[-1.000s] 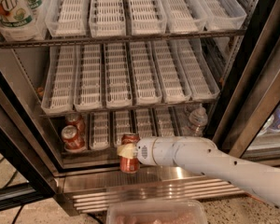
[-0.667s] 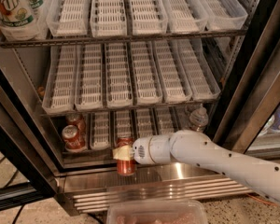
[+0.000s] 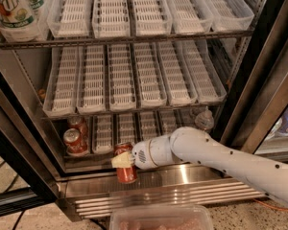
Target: Pick coke can from bottom shelf of fridge
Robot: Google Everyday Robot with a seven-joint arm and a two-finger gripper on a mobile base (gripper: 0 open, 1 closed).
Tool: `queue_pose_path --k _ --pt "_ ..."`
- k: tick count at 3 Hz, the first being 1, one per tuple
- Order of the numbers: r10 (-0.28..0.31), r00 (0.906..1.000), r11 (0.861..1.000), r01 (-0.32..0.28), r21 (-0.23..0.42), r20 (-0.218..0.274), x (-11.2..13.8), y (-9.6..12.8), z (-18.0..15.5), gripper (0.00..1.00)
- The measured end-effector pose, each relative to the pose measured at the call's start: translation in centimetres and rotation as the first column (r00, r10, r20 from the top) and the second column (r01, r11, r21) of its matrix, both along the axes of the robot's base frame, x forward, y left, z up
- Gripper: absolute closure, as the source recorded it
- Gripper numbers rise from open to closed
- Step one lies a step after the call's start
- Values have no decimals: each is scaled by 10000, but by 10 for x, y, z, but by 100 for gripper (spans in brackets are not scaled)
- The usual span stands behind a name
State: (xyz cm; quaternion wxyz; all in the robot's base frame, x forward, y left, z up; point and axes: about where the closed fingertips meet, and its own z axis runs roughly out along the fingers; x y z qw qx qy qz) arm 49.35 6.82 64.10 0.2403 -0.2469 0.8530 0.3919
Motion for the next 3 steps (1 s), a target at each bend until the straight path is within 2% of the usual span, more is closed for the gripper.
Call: queue_pose_path --k 1,2,3 --pt "0 10000 10000 0 0 0 0 0 0 100" --pt "142 9999 9992 -140 -375 36 -1 1 -2 100" --pt "993 9950 9941 -990 -449 56 -3 3 2 100"
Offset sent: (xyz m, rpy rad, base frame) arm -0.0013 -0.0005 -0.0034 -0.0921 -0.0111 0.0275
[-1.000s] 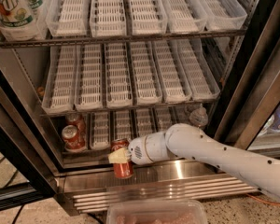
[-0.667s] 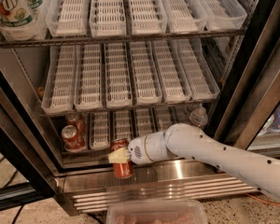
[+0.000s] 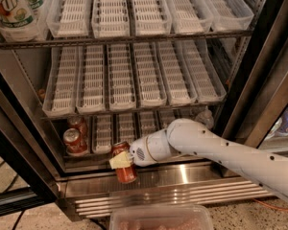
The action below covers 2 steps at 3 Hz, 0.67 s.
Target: Pick coke can from bottom shelf of fridge
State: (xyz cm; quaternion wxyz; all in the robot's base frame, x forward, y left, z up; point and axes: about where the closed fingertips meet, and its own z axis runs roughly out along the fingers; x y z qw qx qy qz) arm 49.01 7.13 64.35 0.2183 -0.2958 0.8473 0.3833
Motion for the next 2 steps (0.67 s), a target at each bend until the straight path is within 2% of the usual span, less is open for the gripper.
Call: queue_pose_path --k 1,2 --pt "1179 9930 9928 -1179 -222 -6 -11 -5 1 100" --pt "2090 9779 9773 -2087 -364 69 -20 -9 4 100"
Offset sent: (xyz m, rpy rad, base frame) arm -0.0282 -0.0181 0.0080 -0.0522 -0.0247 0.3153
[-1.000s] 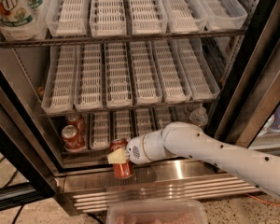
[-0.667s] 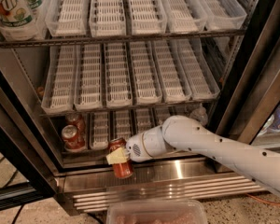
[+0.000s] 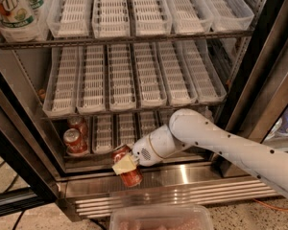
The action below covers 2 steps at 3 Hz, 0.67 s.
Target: Pick coke can from bottom shelf of fridge
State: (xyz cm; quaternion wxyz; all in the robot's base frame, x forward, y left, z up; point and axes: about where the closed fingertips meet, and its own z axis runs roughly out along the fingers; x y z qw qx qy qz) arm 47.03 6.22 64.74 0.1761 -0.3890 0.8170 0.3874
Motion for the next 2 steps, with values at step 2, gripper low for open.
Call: queue_pose_path --k 2 --pt "1324 9813 9906 -1262 -520 1399 -14 -4 10 100"
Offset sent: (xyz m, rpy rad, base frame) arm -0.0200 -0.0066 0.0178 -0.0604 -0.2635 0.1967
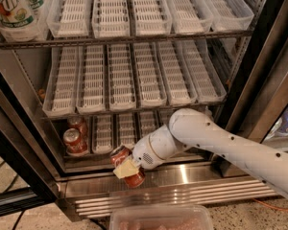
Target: Pick coke can from bottom shelf of fridge
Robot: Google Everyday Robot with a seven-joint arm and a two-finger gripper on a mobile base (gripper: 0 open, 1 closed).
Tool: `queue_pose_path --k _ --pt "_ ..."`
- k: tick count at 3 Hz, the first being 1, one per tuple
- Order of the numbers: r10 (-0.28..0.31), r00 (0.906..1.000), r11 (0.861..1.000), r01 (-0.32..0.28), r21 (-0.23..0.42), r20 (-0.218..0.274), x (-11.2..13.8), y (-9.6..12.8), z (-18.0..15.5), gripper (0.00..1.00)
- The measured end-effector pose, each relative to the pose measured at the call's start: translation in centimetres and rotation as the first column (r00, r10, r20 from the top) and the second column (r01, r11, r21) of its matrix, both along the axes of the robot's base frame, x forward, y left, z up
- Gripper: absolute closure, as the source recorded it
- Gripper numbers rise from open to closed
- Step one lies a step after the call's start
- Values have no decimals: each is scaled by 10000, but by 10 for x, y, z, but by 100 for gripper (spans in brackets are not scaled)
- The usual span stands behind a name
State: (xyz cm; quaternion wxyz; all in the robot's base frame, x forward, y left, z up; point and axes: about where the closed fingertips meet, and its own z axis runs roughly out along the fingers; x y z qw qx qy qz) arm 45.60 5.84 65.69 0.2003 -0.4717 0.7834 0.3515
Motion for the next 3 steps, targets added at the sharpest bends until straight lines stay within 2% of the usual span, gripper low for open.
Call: queue_pose_path --k 1,2,3 --pt "469 9966 9989 -462 -116 671 -4 2 3 100" --pt "814 9917 9967 -812 -60 996 -6 4 3 100" --pt "815 9917 9967 -813 -60 996 -6 4 3 100"
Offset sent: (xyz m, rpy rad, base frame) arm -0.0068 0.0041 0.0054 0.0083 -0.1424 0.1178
